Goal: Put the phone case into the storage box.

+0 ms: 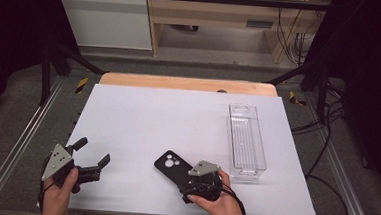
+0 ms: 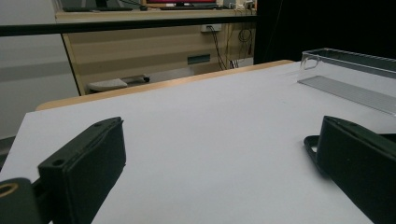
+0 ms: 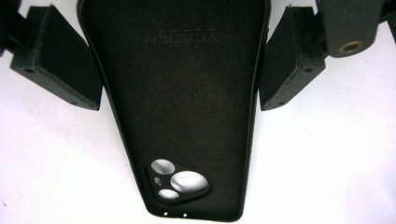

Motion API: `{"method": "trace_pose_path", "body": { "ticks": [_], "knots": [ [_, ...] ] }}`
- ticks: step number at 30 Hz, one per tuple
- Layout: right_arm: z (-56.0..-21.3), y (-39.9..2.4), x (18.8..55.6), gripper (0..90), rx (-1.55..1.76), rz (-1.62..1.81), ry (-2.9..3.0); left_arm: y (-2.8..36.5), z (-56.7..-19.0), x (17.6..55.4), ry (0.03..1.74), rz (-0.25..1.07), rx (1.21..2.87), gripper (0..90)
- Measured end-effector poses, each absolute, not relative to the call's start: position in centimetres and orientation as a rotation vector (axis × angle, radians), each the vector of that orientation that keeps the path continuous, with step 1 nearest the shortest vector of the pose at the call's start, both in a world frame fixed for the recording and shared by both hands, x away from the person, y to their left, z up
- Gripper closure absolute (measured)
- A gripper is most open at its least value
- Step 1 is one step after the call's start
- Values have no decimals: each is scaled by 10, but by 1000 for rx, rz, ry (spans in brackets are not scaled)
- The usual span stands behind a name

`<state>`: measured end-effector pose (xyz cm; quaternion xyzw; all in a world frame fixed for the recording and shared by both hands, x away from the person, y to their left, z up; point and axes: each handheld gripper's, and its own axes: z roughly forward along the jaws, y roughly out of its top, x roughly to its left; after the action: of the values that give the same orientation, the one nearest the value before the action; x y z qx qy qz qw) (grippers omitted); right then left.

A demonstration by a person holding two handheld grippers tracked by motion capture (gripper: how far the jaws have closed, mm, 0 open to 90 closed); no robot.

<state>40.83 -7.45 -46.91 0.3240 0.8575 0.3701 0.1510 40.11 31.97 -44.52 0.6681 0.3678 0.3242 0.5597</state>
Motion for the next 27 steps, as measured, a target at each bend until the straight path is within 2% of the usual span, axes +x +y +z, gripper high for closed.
{"method": "trace_pose_path", "body": {
  "ticks": [27],
  "knots": [
    [-487, -75, 407, 130, 953, 1038, 2497, 319, -445, 401, 863, 766, 1578, 18]
  ]
}}
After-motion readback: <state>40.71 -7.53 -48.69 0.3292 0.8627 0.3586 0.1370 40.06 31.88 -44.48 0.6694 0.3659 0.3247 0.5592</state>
